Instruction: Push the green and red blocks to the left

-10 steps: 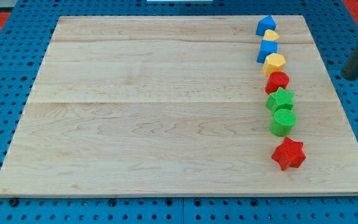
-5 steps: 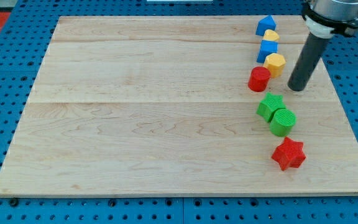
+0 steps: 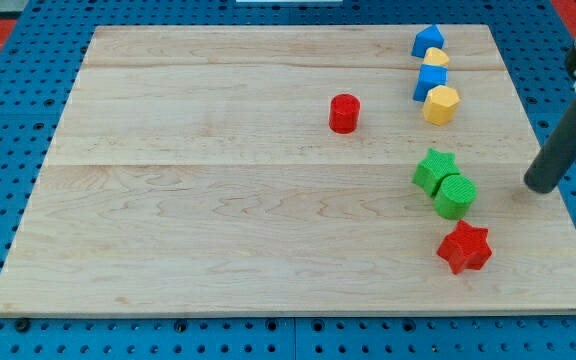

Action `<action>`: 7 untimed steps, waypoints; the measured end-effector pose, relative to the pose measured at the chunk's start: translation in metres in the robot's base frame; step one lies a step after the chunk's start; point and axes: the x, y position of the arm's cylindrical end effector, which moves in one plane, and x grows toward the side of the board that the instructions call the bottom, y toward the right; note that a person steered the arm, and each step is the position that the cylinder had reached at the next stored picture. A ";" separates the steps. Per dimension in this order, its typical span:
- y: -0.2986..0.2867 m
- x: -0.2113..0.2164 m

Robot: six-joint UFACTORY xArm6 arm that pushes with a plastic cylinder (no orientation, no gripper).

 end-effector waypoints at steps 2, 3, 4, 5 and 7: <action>-0.095 0.007; -0.112 -0.014; -0.061 -0.015; -0.074 -0.030; -0.139 -0.033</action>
